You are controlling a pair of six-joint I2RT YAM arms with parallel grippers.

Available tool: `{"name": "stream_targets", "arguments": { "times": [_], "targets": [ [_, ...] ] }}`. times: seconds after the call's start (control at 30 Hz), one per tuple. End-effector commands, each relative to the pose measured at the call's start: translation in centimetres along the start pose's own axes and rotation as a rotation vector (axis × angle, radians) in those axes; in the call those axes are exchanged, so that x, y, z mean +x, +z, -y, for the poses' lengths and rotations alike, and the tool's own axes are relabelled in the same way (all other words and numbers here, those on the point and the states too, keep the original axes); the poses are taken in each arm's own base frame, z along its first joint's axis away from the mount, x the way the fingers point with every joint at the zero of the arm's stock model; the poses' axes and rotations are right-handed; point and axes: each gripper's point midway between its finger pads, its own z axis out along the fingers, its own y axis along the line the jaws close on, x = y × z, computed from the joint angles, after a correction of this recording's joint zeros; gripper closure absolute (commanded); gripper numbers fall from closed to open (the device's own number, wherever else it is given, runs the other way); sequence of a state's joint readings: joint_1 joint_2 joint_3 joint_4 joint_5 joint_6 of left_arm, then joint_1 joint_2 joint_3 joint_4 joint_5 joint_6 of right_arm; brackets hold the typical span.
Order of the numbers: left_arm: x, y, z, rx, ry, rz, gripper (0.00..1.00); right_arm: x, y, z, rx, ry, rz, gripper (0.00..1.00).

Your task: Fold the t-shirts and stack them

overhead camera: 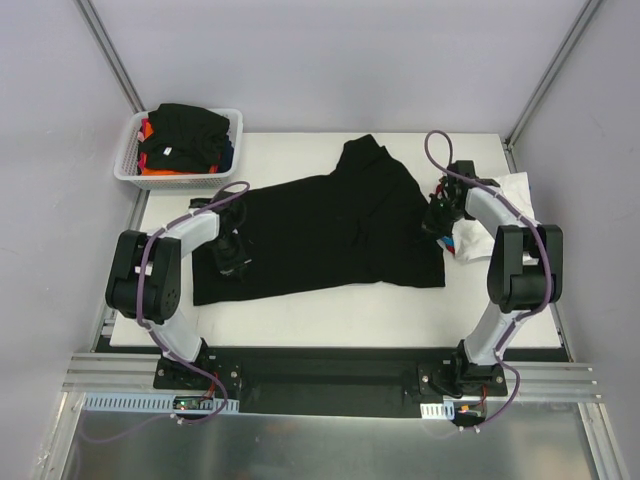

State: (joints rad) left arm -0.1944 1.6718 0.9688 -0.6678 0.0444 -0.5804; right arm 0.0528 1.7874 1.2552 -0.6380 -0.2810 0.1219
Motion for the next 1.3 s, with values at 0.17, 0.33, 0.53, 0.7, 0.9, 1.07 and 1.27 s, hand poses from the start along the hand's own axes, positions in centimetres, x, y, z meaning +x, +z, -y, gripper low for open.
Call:
{"name": "stream_targets", "arguments": {
  "times": [0.17, 0.33, 0.53, 0.7, 0.9, 1.07, 1.27],
  "targets": [
    [0.6, 0.7, -1.0, -0.064, 0.028, -0.070, 1.00, 2.4, 2.4, -0.3, -0.040, 0.064, -0.091, 0.99],
    [0.5, 0.9, -0.9, -0.069, 0.035, -0.081, 1.00, 4.5, 3.0, 0.3, -0.044, 0.122, -0.119, 0.99],
    [-0.1, 0.7, -0.3, -0.054, 0.041, -0.079, 1.00, 6.4, 2.5, 1.1, -0.037, 0.135, -0.131, 0.99],
    [-0.3, 0.6, -0.2, -0.056, 0.050, -0.079, 1.00, 7.9, 1.6, 2.2, -0.006, 0.149, -0.141, 0.99],
    [0.0, 0.2, -0.5, -0.060, 0.063, -0.082, 1.00, 11.0, -1.2, 5.3, 0.154, 0.217, -0.162, 0.99],
    [1.1, -0.2, -1.0, -0.056, 0.065, -0.098, 1.00, 12.1, -3.1, 6.5, 0.203, 0.234, -0.137, 0.99],
    [2.0, -0.6, -1.3, -0.042, 0.039, -0.103, 1.00, 12.5, -3.2, 6.1, 0.150, 0.228, -0.136, 0.99]
  ]
}}
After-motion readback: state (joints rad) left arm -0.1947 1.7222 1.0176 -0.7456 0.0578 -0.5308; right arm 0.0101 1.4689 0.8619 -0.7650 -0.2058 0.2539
